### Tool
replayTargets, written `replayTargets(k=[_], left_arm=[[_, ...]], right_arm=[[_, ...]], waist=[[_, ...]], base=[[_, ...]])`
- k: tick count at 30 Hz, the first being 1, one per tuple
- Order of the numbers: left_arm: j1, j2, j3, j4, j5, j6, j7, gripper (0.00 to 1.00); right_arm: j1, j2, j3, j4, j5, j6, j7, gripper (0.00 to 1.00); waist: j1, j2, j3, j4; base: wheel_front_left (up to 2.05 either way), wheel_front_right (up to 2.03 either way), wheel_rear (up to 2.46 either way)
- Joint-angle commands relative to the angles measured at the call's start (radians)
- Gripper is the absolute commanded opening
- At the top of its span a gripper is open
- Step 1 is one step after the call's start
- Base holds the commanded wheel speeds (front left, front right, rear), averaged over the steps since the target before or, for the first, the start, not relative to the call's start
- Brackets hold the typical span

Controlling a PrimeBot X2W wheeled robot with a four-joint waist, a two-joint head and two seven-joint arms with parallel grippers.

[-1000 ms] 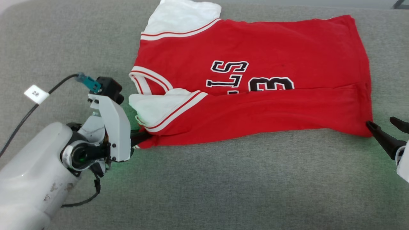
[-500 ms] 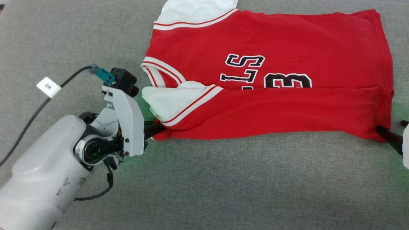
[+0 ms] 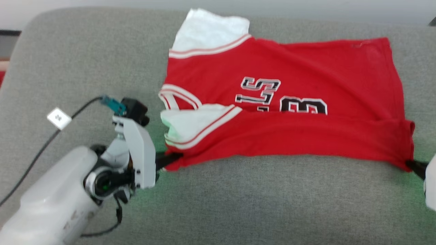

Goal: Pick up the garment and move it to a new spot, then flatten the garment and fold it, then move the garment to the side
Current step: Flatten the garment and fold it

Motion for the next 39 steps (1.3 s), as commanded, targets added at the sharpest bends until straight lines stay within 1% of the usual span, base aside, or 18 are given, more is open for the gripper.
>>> replayTargets(k=[1, 5, 9, 15, 18, 19, 20, 21, 22, 23, 24, 25, 29, 33, 34, 36, 39], left_arm=[[0.045, 0.015, -0.007, -0.021, -0.013, -0.007, -0.006, 0.00], [0.102, 0.058, -0.005, -0.099, -0.028, -0.008, -0.027, 0.00], [0.156, 0.118, -0.001, -0.193, -0.045, -0.006, -0.033, 0.00], [0.225, 0.186, 0.008, -0.314, -0.061, 0.020, -0.043, 0.00], [0.252, 0.206, 0.012, -0.356, -0.067, 0.029, -0.053, 0.00], [0.258, 0.211, 0.014, -0.365, -0.068, 0.034, -0.061, 0.00], [0.265, 0.214, 0.016, -0.369, -0.066, 0.035, -0.067, 0.02], [0.269, 0.217, 0.018, -0.372, -0.060, 0.033, -0.076, 0.27], [0.274, 0.218, 0.021, -0.375, -0.054, 0.033, -0.087, 0.42], [0.274, 0.218, 0.021, -0.375, -0.054, 0.033, -0.087, 0.42], [0.284, 0.221, 0.027, -0.382, -0.053, 0.029, -0.107, 0.93], [0.288, 0.224, 0.034, -0.387, -0.052, 0.027, -0.122, 1.00], [0.322, 0.240, 0.061, -0.409, -0.047, 0.029, -0.190, 1.00], [0.358, 0.242, 0.101, -0.426, -0.025, 0.048, -0.299, 1.00], [0.358, 0.242, 0.101, -0.426, -0.025, 0.048, -0.299, 1.00], [0.377, 0.224, 0.120, -0.420, -0.015, 0.064, -0.364, 1.00], [0.396, 0.193, 0.147, -0.390, 0.016, 0.083, -0.468, 1.00]], right_arm=[[0.050, 0.002, -0.020, -0.020, 0.010, -0.001, -0.007, 0.00], [0.145, 0.001, -0.052, -0.079, 0.022, -0.001, -0.004, 0.00], [0.232, 0.003, -0.086, -0.143, 0.036, -0.001, 0.013, 0.00], [0.340, 0.016, -0.136, -0.238, 0.045, -0.001, 0.050, 0.00], [0.373, 0.027, -0.157, -0.276, 0.044, -0.001, 0.054, 0.00], [0.375, 0.035, -0.168, -0.286, 0.038, -0.001, 0.040, 0.07], [0.376, 0.042, -0.172, -0.289, 0.032, -0.001, 0.033, 0.28], [0.376, 0.048, -0.176, -0.293, 0.026, -0.001, 0.023, 0.42], [0.371, 0.054, -0.182, -0.299, 0.020, -0.001, 0.008, 0.42], [0.371, 0.054, -0.182, -0.299, 0.020, -0.001, 0.008, 0.42], [0.355, 0.084, -0.205, -0.298, 0.015, -0.001, -0.032, 1.00], [0.350, 0.093, -0.211, -0.298, 0.006, -0.001, -0.046, 1.00], [0.337, 0.120, -0.232, -0.304, -0.025, -0.001, -0.109, 1.00], [0.310, 0.157, -0.245, -0.284, -0.056, -0.001, -0.216, 1.00], [0.310, 0.157, -0.245, -0.284, -0.056, -0.001, -0.216, 1.00], [0.292, 0.196, -0.243, -0.260, -0.079, -0.001, -0.288, 1.00], [0.266, 0.242, -0.190, -0.219, -0.118, -0.001, -0.402, 1.00]], waist=[[0.0000, 0.0000, -0.041, 0.000], [0.0000, 0.0000, -0.068, -0.004], [0.0000, 0.0000, -0.080, -0.006], [0.0000, 0.0000, -0.087, -0.009], [0.0000, 0.0000, -0.087, -0.007], [0.0000, 0.0000, -0.087, -0.007], [0.0000, 0.0000, -0.088, -0.008], [0.0000, 0.0000, -0.090, -0.008], [0.0000, 0.0000, -0.092, -0.007], [0.0000, 0.0000, -0.092, -0.007], [0.0000, 0.0000, -0.098, -0.005], [0.0000, 0.0000, -0.101, -0.004], [0.0000, 0.0000, -0.117, 0.000], [0.0000, 0.0000, -0.134, 0.009], [0.0000, 0.0000, -0.134, 0.009], [0.0000, 0.0000, -0.143, 0.014], [0.0000, 0.0000, -0.151, 0.016]], base=[[0.00, 0.00, 0.00], [0.00, 0.00, 0.00], [0.00, 0.00, 0.00], [0.00, 0.00, 0.00], [0.00, 0.00, 0.00], [0.00, 0.00, 0.00], [0.00, 0.00, 0.00], [0.00, 0.00, 0.00], [0.00, 0.00, 0.00], [0.00, 0.00, 0.00], [0.00, 0.00, 0.00], [0.00, 0.00, 0.00], [0.00, 0.00, 0.00], [0.00, 0.00, 0.00], [0.00, 0.00, 0.00], [0.00, 0.00, 0.00], [0.00, 0.00, 0.00]])
